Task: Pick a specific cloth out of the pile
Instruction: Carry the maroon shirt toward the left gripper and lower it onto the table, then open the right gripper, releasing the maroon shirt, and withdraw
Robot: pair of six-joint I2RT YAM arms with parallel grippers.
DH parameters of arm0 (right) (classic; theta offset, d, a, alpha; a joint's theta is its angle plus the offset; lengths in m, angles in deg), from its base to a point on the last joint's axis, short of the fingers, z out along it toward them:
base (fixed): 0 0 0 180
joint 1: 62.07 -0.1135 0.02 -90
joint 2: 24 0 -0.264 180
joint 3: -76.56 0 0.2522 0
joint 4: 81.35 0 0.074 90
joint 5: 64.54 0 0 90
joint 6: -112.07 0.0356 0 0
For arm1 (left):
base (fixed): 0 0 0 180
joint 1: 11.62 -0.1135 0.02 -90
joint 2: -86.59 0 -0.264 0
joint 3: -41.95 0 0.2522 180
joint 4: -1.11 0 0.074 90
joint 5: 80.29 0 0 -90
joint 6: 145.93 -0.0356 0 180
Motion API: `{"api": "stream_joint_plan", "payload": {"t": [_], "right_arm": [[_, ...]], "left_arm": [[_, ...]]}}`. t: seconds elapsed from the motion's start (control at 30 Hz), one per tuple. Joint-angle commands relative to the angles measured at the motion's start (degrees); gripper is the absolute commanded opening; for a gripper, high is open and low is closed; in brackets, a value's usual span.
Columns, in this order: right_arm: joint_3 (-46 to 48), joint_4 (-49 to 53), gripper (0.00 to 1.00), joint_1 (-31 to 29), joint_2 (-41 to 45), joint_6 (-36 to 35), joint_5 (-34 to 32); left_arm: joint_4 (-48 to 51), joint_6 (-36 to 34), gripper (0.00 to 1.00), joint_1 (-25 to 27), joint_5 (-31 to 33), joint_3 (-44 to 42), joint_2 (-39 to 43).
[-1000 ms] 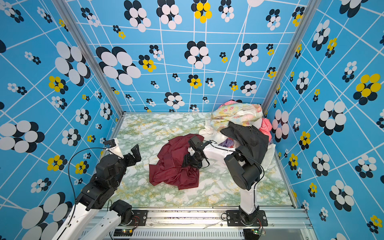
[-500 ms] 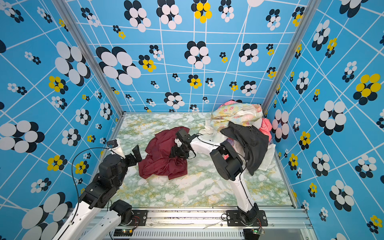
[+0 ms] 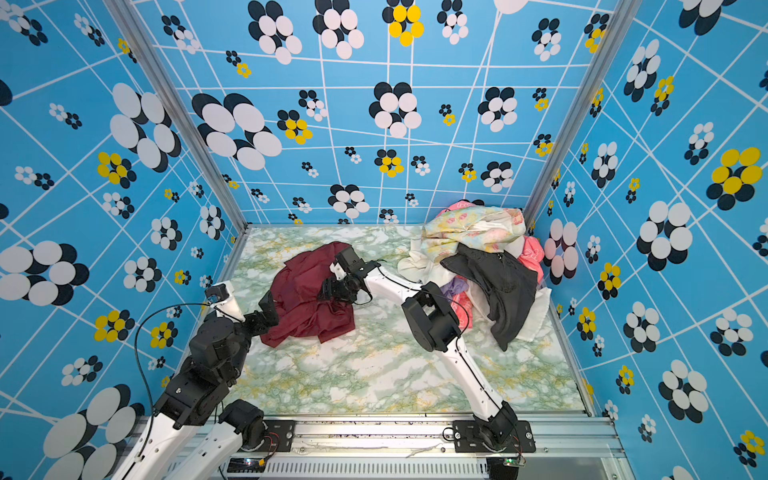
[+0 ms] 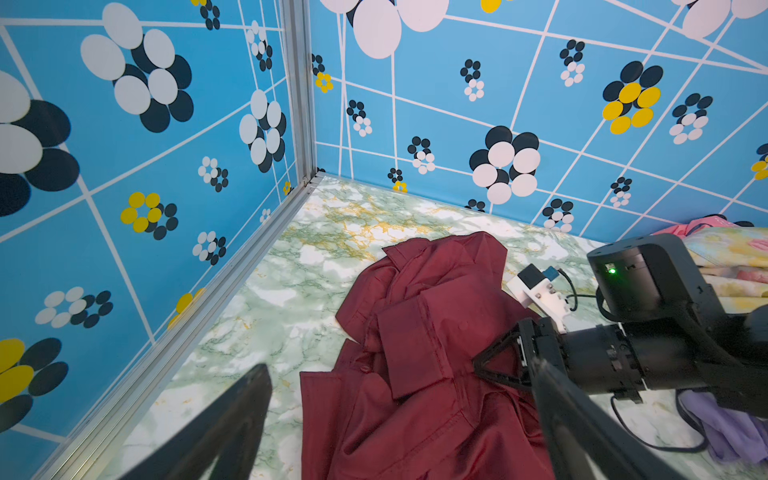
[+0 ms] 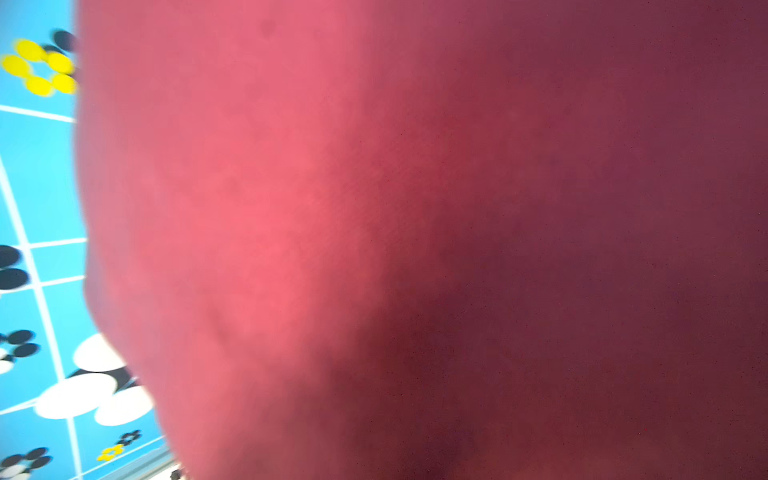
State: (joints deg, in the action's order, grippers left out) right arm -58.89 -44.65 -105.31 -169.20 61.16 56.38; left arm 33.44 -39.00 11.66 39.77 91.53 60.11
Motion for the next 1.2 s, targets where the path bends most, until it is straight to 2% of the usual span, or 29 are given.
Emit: {"api": "stream_joint_plan", "payload": {"t": [0.0, 0.13, 0.2, 0.33, 0.47, 0.57, 0.6, 0.63, 0.7, 0.8, 0.93, 1.17], "right_arm": [[-8.1, -0.8, 0.68, -0.7, -5.3, 3.5, 3.2], [-22.0, 0.6, 0.72, -1.2, -13.0, 5.9, 5.1], [-26.3, -2.1, 0.75, -1.4, -15.9, 8.1, 5.9], [-29.4, -10.3, 0.79, -1.5, -19.3, 13.5, 7.4], [-29.7, -12.7, 0.83, -1.5, -19.4, 14.2, 8.8], [-28.5, -5.8, 0.88, -1.5, -15.6, 8.0, 7.5], [-26.6, -3.4, 0.89, -1.6, -13.1, 5.0, 5.9], [-23.4, -2.2, 0.97, -1.6, -10.2, 2.5, 4.3], [-16.6, -1.9, 0.99, -1.7, -3.9, -1.0, 1.2], [-10.3, 1.9, 0.99, -1.7, 3.9, -5.7, -2.7], [-8.9, 15.3, 0.99, -1.6, 10.5, -11.2, -9.2], [-1.4, 31.4, 0.99, -1.7, 21.0, -15.5, -19.9]], "left_arm": [[-1.5, -1.4, 0.99, 0.2, 1.5, -1.1, 1.0], [-1.4, -1.9, 0.99, 0.2, 1.9, -1.1, 1.7], [-1.4, -2.1, 0.99, 0.2, 2.0, -1.3, 2.0], [-1.8, -2.7, 0.99, 0.2, 2.1, -1.6, 2.7], [-1.8, -2.8, 0.99, 0.2, 2.0, -1.5, 3.1], [-1.9, -2.6, 0.99, 0.2, 1.8, -1.7, 3.5], [-2.0, -2.6, 0.99, 0.2, 1.8, -1.8, 3.8], [-2.2, -2.6, 0.99, 0.2, 1.9, -1.8, 4.0], [-2.4, -2.8, 0.99, 0.2, 1.9, -1.9, 4.5], [-2.5, -2.7, 0.99, 0.2, 1.7, -1.7, 5.0], [-1.9, -1.9, 0.99, 0.2, 0.9, -1.2, 5.3], [-0.6, -0.5, 0.99, 0.2, -0.1, -0.8, 4.6]]}}
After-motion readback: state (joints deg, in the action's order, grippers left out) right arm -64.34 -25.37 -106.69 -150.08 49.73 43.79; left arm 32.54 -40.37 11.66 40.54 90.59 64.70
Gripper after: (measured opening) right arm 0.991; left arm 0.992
